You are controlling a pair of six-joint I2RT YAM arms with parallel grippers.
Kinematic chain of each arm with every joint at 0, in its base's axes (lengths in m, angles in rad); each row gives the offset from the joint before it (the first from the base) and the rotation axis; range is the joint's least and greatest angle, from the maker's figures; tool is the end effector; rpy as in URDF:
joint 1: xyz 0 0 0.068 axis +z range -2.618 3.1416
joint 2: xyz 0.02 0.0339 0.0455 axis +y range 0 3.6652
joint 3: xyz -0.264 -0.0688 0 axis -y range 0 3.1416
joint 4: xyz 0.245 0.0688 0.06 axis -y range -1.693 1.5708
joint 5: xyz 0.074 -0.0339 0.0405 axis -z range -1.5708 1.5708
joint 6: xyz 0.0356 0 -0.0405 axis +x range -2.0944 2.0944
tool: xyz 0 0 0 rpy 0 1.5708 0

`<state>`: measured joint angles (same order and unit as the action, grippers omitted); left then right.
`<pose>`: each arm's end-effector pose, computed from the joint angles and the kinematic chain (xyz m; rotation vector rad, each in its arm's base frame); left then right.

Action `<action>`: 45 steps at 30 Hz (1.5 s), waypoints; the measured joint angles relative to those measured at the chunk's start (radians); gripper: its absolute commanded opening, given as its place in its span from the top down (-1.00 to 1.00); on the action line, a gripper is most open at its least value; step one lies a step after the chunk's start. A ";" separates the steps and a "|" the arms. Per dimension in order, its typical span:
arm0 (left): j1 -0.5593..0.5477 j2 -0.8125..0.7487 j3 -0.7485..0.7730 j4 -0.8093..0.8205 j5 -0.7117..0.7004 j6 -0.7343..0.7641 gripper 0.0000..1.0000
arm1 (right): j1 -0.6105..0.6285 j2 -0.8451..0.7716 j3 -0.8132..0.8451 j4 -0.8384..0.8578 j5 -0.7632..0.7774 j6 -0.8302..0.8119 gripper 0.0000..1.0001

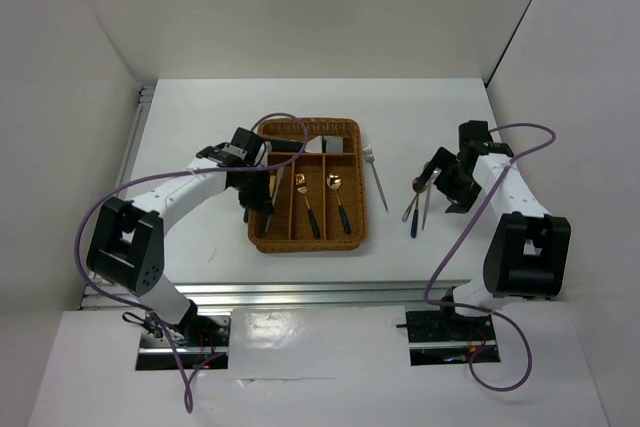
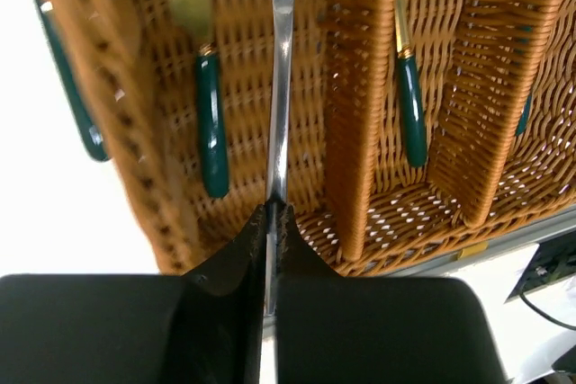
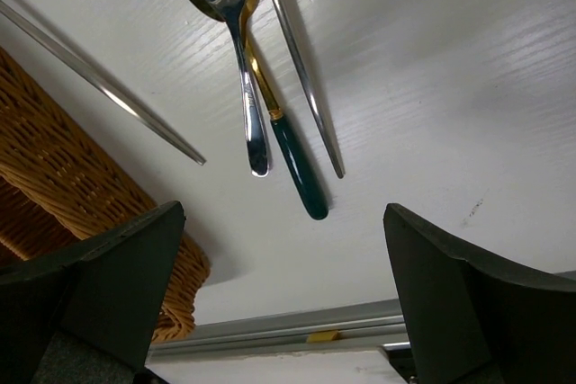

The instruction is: Sort the eating utensils into containers

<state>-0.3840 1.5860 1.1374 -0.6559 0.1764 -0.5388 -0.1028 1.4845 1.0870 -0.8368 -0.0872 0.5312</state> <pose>0.2942 -0.1256 0.2279 -0.1554 2.7530 -0.5097 0.2813 -0.0259 0.2337 0.8601 2.6887 0.2223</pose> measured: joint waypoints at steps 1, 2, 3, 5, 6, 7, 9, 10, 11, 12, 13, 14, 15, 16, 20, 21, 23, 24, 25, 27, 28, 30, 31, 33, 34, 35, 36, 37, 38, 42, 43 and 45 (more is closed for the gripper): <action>-0.006 0.008 0.000 0.010 0.000 -0.001 0.63 | 0.000 0.000 0.000 0.001 0.000 -0.002 -1.00; -0.013 0.017 0.000 0.019 0.000 -0.008 0.49 | 0.000 0.000 0.000 0.003 0.000 -0.002 -1.00; -0.020 0.027 0.000 0.025 0.000 -0.016 0.36 | 0.000 0.000 0.000 0.005 0.000 -0.002 -1.00; -0.029 0.036 0.000 0.030 -0.003 -0.018 0.11 | 0.000 0.000 -0.003 0.008 0.002 -0.004 -1.00; -0.032 0.036 0.000 0.030 -0.004 -0.020 0.08 | 0.000 0.000 -0.008 0.014 0.002 -0.005 -1.00; -0.035 0.033 0.001 0.029 -0.010 -0.022 0.03 | 0.000 0.000 -0.018 0.018 0.003 -0.007 -0.96; -0.036 0.032 0.013 0.018 -0.024 -0.020 -0.11 | 0.000 0.000 -0.048 0.029 0.003 -0.010 -0.90; -0.036 0.032 0.026 0.008 -0.034 -0.019 -0.20 | 0.000 0.000 -0.066 0.033 0.001 -0.010 -0.87; -0.036 0.032 0.045 -0.006 -0.043 -0.019 -0.38 | 0.000 0.000 -0.081 0.034 0.000 -0.011 -0.87; -0.036 0.032 0.068 -0.018 -0.051 -0.016 -0.48 | 0.000 0.000 -0.093 0.034 -0.001 -0.014 -0.87; -0.036 0.029 0.088 -0.024 -0.057 -0.012 -0.57 | 0.005 0.000 -0.098 0.034 -0.003 -0.017 -0.85; -0.036 0.024 0.111 -0.029 -0.065 -0.011 -0.65 | 0.009 0.000 -0.099 0.037 -0.002 -0.022 -0.85; -0.035 0.019 0.139 -0.037 -0.071 -0.011 -0.79 | 0.019 0.000 -0.098 0.044 -0.002 -0.028 -0.85; -0.035 0.011 0.162 -0.042 -0.076 -0.005 -0.84 | 0.040 0.000 -0.095 0.052 0.000 -0.035 -0.85; -0.036 -0.026 0.247 -0.061 -0.086 0.014 -0.95 | 0.153 0.039 -0.022 0.063 0.017 -0.060 -0.82; -0.035 -0.036 0.260 -0.063 -0.087 0.016 -0.95 | 0.181 0.062 0.008 0.068 0.024 -0.068 -0.78; -0.027 -0.054 0.274 -0.066 -0.085 0.021 -0.98 | 0.234 0.111 0.061 0.092 0.045 -0.084 -0.76; -0.020 -0.061 0.275 -0.066 -0.084 0.023 -0.98 | 0.255 0.136 0.079 0.103 0.052 -0.090 -0.72; -0.012 -0.067 0.274 -0.071 -0.082 0.029 -0.98 | 0.277 0.162 0.094 0.114 0.060 -0.100 -0.68; 0.014 -0.076 0.269 -0.074 -0.077 0.040 -0.98 | 0.311 0.217 0.109 0.137 0.074 -0.115 -0.63; 0.032 -0.080 0.260 -0.074 -0.072 0.043 -0.98 | 0.324 0.245 0.116 0.144 0.076 -0.123 -0.56; 0.061 -0.087 0.240 -0.079 -0.064 0.047 -1.00 | 0.340 0.296 0.125 0.157 0.076 -0.140 -0.49; 0.076 -0.090 0.231 -0.082 -0.059 0.051 -1.00 | 0.343 0.318 0.132 0.159 0.077 -0.146 -0.49; 0.104 -0.092 0.219 -0.089 -0.049 0.065 -1.00 | 0.349 0.364 0.153 0.166 0.080 -0.160 -0.46; 0.116 -0.094 0.216 -0.089 -0.045 0.068 -1.00 | 0.350 0.384 0.166 0.167 0.084 -0.168 -0.46; 0.127 -0.096 0.212 -0.090 -0.040 0.070 -1.00 | 0.352 0.402 0.179 0.171 0.091 -0.176 -0.46; 0.138 -0.098 0.209 -0.091 -0.036 0.073 -1.00 | 0.356 0.417 0.191 0.175 0.099 -0.185 -0.44; 0.147 -0.101 0.208 -0.092 -0.031 0.075 -1.00 | 0.361 0.428 0.201 0.179 0.105 -0.192 -0.41; 0.157 -0.104 0.208 -0.092 -0.026 0.082 -1.00 | 0.367 0.443 0.215 0.178 0.114 -0.200 -0.36; 0.185 -0.117 0.206 -0.091 -0.010 0.099 -1.00 | 0.382 0.480 0.262 0.183 0.145 -0.224 0.05; 0.188 -0.119 0.205 -0.092 -0.007 0.101 -1.00 | 0.382 0.485 0.268 0.184 0.152 -0.227 0.14; 0.197 -0.120 0.201 -0.092 0.000 0.111 -1.00 | 0.382 0.491 0.273 0.185 0.162 -0.230 0.47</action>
<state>-0.1867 1.4662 1.3388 -0.7475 0.1764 -0.4278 0.2794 1.9755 1.3598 -0.6518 0.0746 0.3012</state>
